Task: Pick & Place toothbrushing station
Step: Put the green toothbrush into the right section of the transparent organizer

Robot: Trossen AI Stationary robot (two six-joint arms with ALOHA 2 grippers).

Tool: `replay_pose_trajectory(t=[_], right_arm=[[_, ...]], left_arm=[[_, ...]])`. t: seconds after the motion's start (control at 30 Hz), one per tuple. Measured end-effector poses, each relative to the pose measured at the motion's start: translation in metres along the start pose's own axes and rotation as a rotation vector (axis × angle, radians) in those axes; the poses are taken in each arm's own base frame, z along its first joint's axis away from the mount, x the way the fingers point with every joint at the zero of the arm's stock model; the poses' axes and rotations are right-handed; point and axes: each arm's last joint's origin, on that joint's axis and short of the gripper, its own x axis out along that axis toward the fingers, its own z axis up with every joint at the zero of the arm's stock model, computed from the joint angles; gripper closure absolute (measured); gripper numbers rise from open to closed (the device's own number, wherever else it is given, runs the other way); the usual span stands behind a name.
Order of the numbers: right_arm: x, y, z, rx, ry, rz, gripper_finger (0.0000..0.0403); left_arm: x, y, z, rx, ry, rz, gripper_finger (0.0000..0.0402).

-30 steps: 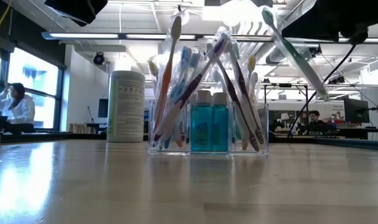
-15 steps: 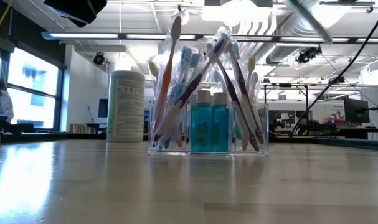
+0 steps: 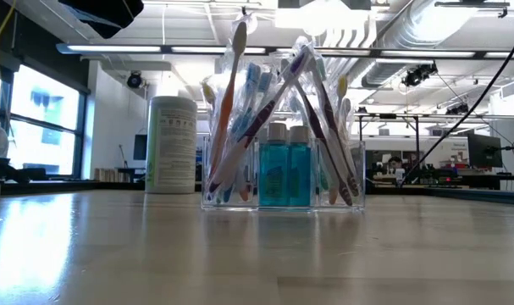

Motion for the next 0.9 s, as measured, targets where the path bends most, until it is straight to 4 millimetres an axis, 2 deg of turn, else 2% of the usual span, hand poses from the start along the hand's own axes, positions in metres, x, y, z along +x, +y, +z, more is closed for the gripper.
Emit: replay_pose_trajectory(t=[0.1, 0.23, 0.3, 0.37, 0.47, 0.57, 0.8, 0.9], right_arm=[[-0.006, -0.001, 0.022, 0.017, -0.027, 0.225, 0.0400], [-0.004, 0.009, 0.052, -0.057, -0.239, 0.378, 0.0400], [0.002, 0.016, 0.056, -0.099, -0.344, 0.389, 0.0400], [0.014, 0.023, 0.051, -0.129, -0.426, 0.380, 0.0400], [0.036, 0.033, 0.028, -0.145, -0.521, 0.403, 0.0400], [0.059, 0.039, -0.010, -0.103, -0.608, 0.411, 0.0400], [0.088, 0.022, -0.102, 0.143, -0.883, 0.404, 0.0400], [0.105, 0.025, -0.126, 0.134, -0.815, 0.479, 0.0400]], left_arm=[[0.000, 0.000, 0.000, -0.011, 0.000, 0.000, 0.0229], [0.000, 0.000, 0.001, -0.014, -0.006, -0.003, 0.0229], [0.000, -0.002, 0.001, -0.016, -0.014, -0.011, 0.0229], [-0.002, -0.007, 0.001, -0.010, -0.027, -0.029, 0.0229], [-0.005, -0.015, -0.002, 0.009, -0.033, -0.060, 0.0229], [-0.008, -0.025, -0.007, 0.032, -0.038, -0.067, 0.0229], [-0.015, -0.039, -0.015, 0.092, -0.054, -0.055, 0.0229], [-0.015, -0.038, -0.015, 0.112, -0.059, -0.037, 0.0229]])
